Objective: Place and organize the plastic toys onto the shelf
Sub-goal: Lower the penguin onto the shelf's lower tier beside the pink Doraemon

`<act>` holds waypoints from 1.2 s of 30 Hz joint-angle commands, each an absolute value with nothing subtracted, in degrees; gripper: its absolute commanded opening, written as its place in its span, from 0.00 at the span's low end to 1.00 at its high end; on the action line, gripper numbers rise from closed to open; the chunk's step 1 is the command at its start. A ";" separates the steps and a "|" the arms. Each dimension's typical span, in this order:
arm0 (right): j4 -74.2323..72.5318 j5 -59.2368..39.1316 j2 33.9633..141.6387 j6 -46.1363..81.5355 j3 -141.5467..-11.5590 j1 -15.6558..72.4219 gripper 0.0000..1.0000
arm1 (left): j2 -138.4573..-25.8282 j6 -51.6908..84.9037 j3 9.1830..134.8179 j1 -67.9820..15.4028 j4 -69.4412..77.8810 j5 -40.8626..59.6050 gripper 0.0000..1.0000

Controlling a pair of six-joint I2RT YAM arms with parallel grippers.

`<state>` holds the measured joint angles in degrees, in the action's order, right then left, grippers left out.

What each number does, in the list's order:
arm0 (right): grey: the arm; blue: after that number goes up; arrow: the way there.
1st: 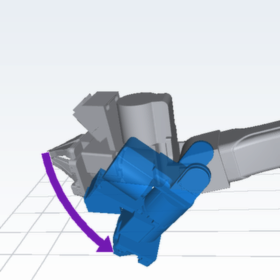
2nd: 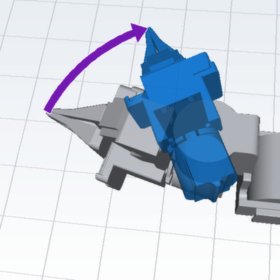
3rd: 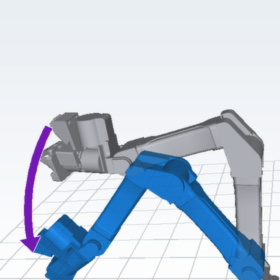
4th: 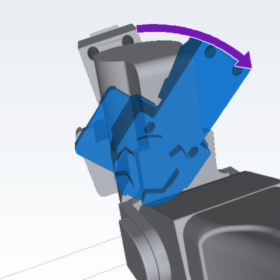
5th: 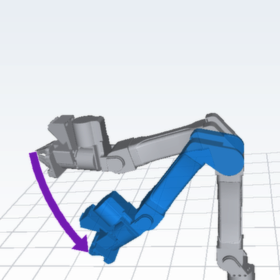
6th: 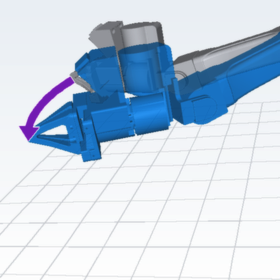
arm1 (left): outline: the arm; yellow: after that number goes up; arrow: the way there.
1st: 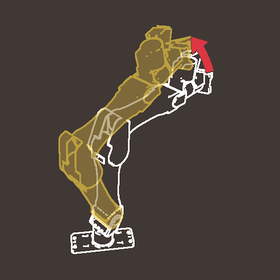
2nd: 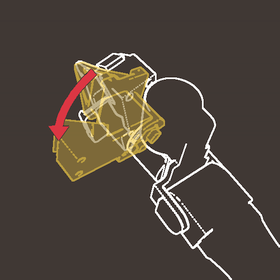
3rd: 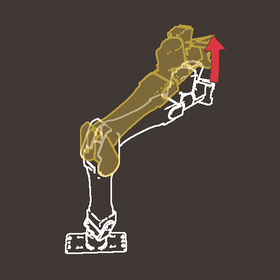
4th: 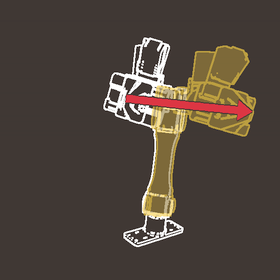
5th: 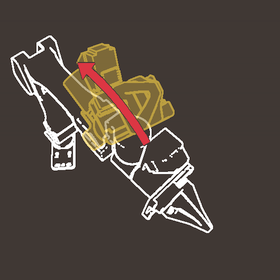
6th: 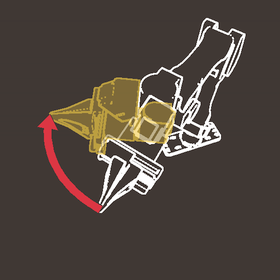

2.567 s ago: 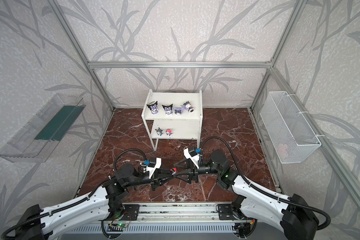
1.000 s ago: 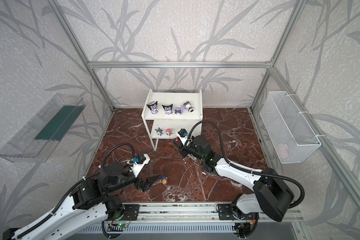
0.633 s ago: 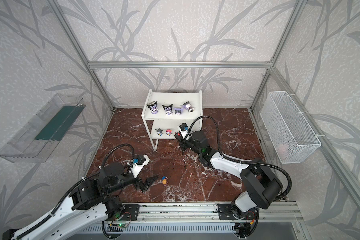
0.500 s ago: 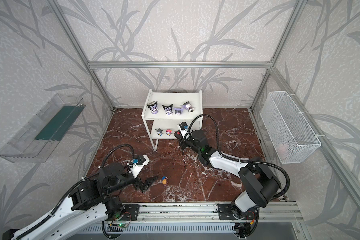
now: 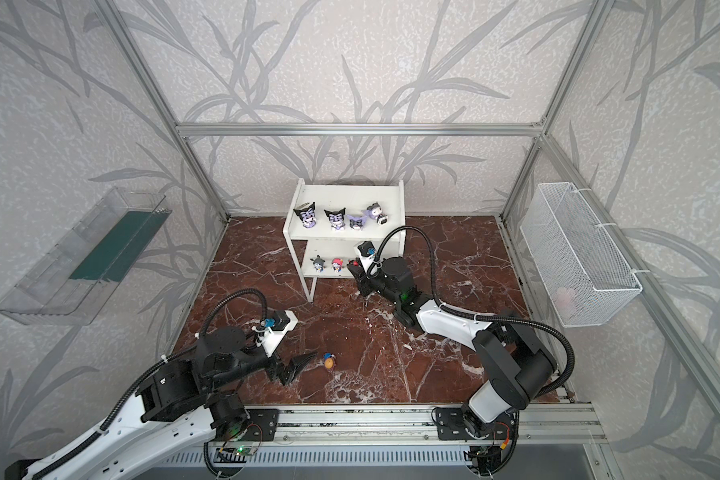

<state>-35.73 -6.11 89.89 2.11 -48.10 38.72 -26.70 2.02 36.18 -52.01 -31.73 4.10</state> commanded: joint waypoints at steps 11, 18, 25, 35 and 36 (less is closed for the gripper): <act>-36.50 -5.19 89.39 2.83 -50.05 38.23 0.44 | -25.97 0.75 36.21 -51.86 -32.08 3.79 0.99; -36.52 -5.23 86.84 2.54 -48.84 38.23 0.53 | -26.06 0.88 36.12 -51.86 -32.01 3.53 0.99; -33.24 -6.50 76.64 1.70 -43.28 38.62 0.65 | -27.75 2.67 36.13 -51.86 -31.83 2.72 0.99; -14.24 -6.75 56.86 -0.43 -35.66 44.60 0.74 | -32.93 17.40 29.91 -51.86 -23.69 5.83 0.99; -12.90 -7.10 55.18 -0.20 -34.56 45.26 0.74 | -33.42 18.66 28.98 -51.93 -22.87 6.20 0.99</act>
<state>-20.18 -6.48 58.24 0.47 -36.73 43.99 -32.60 13.30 30.94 -52.01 -26.70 4.29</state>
